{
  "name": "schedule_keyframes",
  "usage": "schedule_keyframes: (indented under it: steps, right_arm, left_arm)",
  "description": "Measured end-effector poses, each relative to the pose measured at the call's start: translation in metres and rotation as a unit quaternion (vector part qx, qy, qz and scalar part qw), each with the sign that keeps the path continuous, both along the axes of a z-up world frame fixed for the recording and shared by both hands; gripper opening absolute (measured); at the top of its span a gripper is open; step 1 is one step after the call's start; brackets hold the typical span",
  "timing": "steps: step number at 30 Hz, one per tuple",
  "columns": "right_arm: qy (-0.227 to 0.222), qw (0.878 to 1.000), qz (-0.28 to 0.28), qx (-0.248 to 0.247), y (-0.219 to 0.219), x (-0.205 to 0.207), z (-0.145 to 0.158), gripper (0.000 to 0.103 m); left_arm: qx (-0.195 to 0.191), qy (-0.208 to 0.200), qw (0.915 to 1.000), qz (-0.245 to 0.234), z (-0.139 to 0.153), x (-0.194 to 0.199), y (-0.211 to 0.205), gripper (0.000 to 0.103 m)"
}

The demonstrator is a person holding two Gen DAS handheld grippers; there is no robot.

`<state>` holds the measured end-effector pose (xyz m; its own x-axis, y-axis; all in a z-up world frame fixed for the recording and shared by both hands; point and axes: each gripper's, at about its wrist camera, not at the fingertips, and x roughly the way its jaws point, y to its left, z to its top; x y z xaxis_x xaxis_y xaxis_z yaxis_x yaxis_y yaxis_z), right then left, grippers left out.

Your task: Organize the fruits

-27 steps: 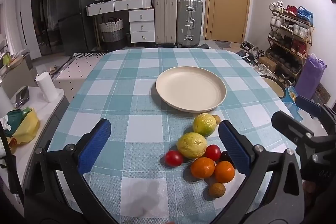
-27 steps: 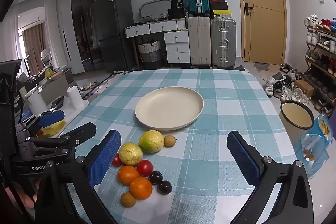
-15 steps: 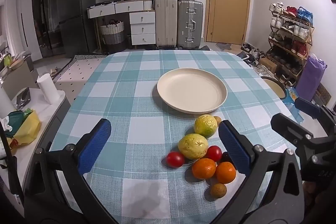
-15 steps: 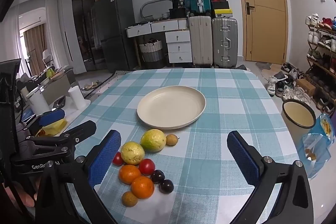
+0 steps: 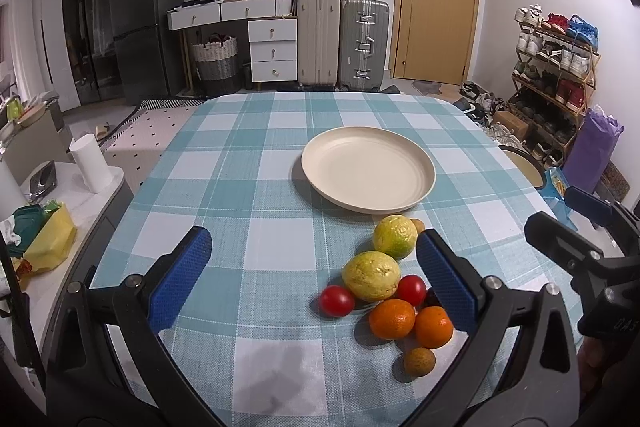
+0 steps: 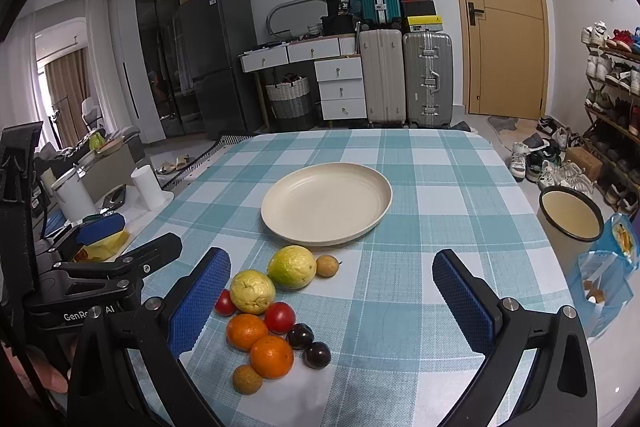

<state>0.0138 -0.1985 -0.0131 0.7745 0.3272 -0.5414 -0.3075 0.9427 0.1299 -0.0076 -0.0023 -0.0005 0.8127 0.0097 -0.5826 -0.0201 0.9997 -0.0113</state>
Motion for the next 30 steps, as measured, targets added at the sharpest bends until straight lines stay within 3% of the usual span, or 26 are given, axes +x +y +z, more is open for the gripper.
schedule_keyframes:
  steps: [30]
  right_arm:
    - [-0.003, 1.0, 0.004, 0.003, -0.002, 0.003, -0.002, 0.103]
  left_arm:
    - [-0.018, 0.015, 0.9997, -0.011, -0.02, 0.001, 0.001, 0.102]
